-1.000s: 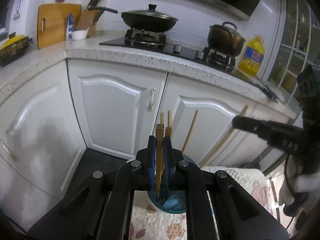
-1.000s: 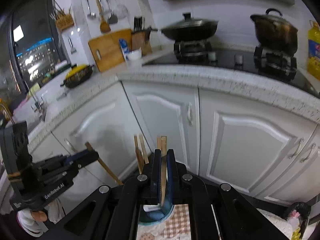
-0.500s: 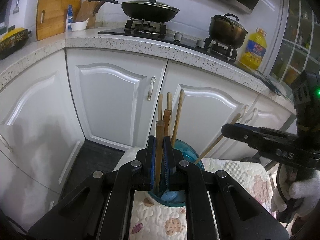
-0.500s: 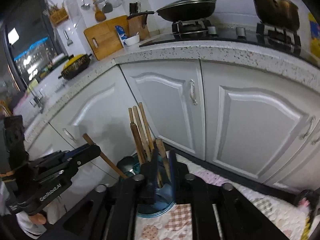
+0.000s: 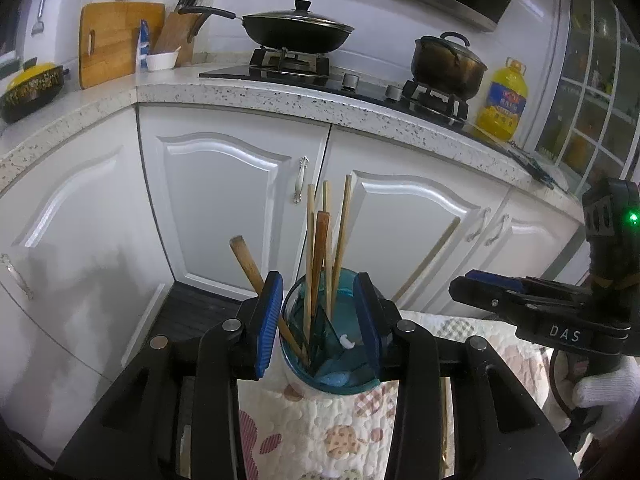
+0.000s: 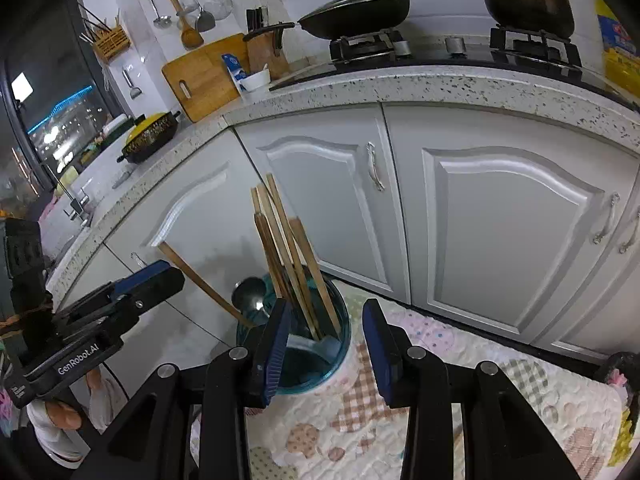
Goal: Organize utensils
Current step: 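Move both tools back down to the gold fork and last chopstick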
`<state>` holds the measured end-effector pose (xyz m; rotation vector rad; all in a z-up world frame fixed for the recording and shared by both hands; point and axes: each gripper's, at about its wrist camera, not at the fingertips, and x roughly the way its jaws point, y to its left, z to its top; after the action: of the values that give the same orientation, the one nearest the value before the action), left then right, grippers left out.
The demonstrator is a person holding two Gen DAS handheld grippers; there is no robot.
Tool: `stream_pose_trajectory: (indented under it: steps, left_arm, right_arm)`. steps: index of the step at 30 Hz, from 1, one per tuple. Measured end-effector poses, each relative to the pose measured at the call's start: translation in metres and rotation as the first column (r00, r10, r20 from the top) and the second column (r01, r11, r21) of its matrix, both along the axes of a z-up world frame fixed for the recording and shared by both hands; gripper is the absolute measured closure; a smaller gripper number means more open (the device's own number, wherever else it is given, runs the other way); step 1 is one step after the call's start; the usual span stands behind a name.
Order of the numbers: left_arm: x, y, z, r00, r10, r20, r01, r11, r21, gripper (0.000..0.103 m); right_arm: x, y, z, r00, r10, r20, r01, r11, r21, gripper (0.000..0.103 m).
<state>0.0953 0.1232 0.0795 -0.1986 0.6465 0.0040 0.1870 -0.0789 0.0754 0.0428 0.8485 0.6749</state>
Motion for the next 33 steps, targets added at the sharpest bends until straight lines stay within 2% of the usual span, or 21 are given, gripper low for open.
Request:
stream_pose_trajectory:
  steps: [9, 13, 18, 21, 25, 28, 33]
  left_arm:
    - [-0.017, -0.005, 0.001, 1.000, -0.005, 0.007, 0.005, 1.000, 0.009, 0.067]
    - [-0.028, -0.010, 0.004, 0.999, -0.027, 0.021, 0.027, 1.000, 0.005, 0.066]
    - [-0.040, -0.024, 0.001, 0.997, -0.072, 0.017, 0.072, 0.997, -0.010, 0.066]
    - [-0.044, -0.035, -0.005, 0.994, -0.107, -0.002, 0.107, 0.994, -0.013, 0.066]
    - [-0.048, -0.052, -0.019, 0.989, -0.146, -0.038, 0.145, 0.989, -0.026, 0.066]
    - [-0.049, -0.061, -0.030, 0.984, -0.163, -0.068, 0.161, 0.986, -0.036, 0.066]
    - [-0.049, -0.072, -0.046, 0.975, -0.189, -0.116, 0.186, 0.982, -0.036, 0.066]
  right_arm:
    - [-0.010, -0.014, 0.001, 1.000, -0.017, 0.002, 0.017, 1.000, -0.012, 0.067]
    - [-0.015, -0.034, 0.001, 0.999, -0.042, 0.002, 0.042, 0.999, -0.027, 0.066]
    - [-0.024, -0.063, -0.013, 0.997, -0.077, -0.026, 0.075, 0.995, -0.070, 0.066]
    - [-0.029, -0.079, -0.031, 0.993, -0.101, -0.058, 0.095, 0.990, -0.099, 0.066]
    - [-0.026, -0.095, -0.072, 0.979, -0.153, -0.138, 0.132, 0.980, -0.151, 0.066]
    - [-0.016, -0.101, -0.115, 0.955, -0.204, -0.216, 0.163, 0.968, -0.191, 0.066]
    - [0.010, -0.105, -0.156, 0.917, -0.286, -0.276, 0.230, 0.948, -0.218, 0.072]
